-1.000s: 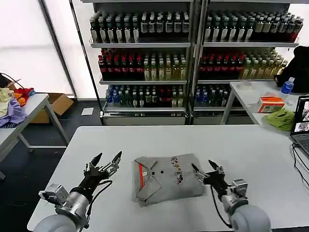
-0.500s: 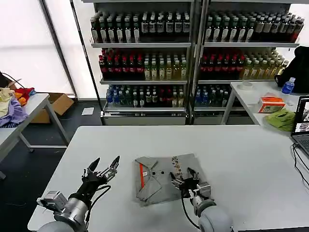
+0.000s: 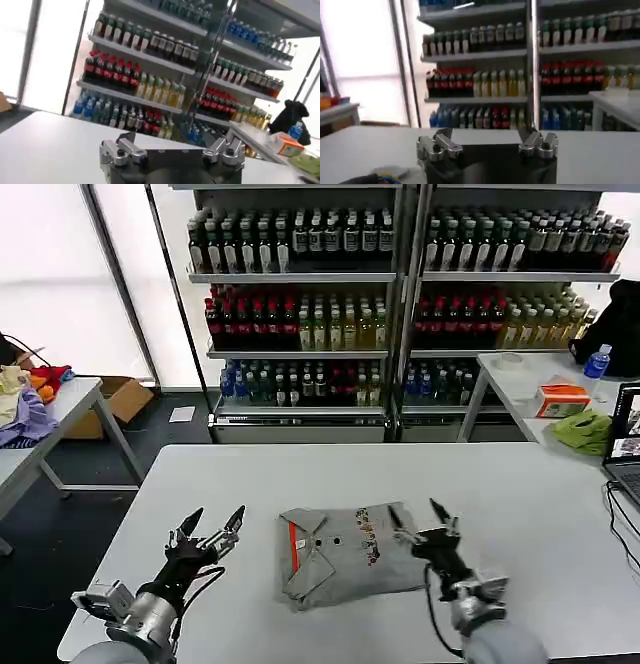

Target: Fold and organize the clothes.

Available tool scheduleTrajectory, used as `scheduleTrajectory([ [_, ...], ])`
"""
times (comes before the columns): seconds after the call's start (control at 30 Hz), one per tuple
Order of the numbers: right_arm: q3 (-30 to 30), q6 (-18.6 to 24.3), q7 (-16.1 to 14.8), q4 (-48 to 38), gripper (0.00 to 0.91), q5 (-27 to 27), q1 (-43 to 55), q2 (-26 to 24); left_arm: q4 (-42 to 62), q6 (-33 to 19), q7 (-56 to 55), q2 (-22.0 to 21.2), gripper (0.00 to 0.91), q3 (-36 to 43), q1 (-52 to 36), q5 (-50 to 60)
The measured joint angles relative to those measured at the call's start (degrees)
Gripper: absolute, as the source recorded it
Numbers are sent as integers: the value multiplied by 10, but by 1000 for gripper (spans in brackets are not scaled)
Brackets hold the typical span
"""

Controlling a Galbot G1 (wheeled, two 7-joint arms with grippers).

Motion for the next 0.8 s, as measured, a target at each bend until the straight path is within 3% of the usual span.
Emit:
scheduleTrajectory([
  [0.3, 150, 89, -64, 10, 907, 36, -73, 10, 10, -26, 49, 0, 907, -43, 5, 15],
  [0.8, 230, 147, -117, -12, 907, 43, -111, 29, 23, -71, 143, -12, 907, -112, 6, 69],
])
